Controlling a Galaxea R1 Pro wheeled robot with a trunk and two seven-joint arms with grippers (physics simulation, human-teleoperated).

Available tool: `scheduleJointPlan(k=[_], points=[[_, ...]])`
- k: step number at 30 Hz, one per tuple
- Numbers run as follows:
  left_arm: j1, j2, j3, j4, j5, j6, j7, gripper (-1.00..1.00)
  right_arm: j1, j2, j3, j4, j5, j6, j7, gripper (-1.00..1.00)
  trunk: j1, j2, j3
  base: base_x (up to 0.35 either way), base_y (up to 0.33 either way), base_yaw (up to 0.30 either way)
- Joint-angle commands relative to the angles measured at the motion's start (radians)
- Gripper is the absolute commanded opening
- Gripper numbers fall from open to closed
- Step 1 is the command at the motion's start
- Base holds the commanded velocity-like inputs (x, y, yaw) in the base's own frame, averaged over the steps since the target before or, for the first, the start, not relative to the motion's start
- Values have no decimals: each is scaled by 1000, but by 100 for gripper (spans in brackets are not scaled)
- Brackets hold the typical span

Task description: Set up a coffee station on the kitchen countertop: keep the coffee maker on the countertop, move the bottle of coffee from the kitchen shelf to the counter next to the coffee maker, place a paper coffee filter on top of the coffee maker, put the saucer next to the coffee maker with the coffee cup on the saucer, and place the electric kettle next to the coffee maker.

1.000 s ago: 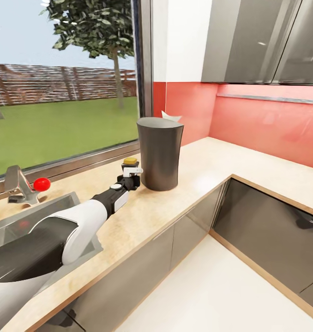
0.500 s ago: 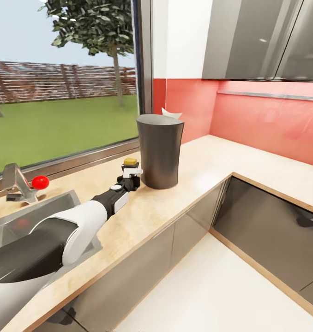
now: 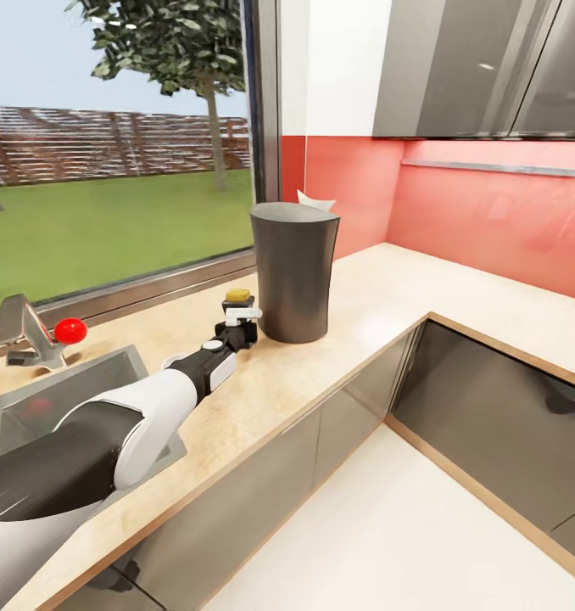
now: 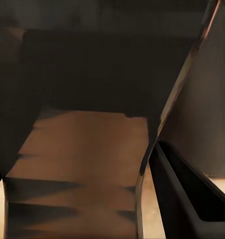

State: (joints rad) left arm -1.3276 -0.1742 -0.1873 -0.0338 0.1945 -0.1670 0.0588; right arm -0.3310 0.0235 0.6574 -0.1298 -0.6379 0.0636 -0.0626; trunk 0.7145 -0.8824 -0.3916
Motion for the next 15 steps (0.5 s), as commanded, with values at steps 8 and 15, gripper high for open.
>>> scheduleJointPlan(k=[8,15], points=[[-1,0,-8,3,9,-21,3,-100,0,0,8,-4,-5,5,-7,100,19,-36,-17,0,0,0],[-1,0,-8,3,12,-22,3,-100,0,0,8,-4,-6,4,-8,100,19,-36,-17,0,0,0]])
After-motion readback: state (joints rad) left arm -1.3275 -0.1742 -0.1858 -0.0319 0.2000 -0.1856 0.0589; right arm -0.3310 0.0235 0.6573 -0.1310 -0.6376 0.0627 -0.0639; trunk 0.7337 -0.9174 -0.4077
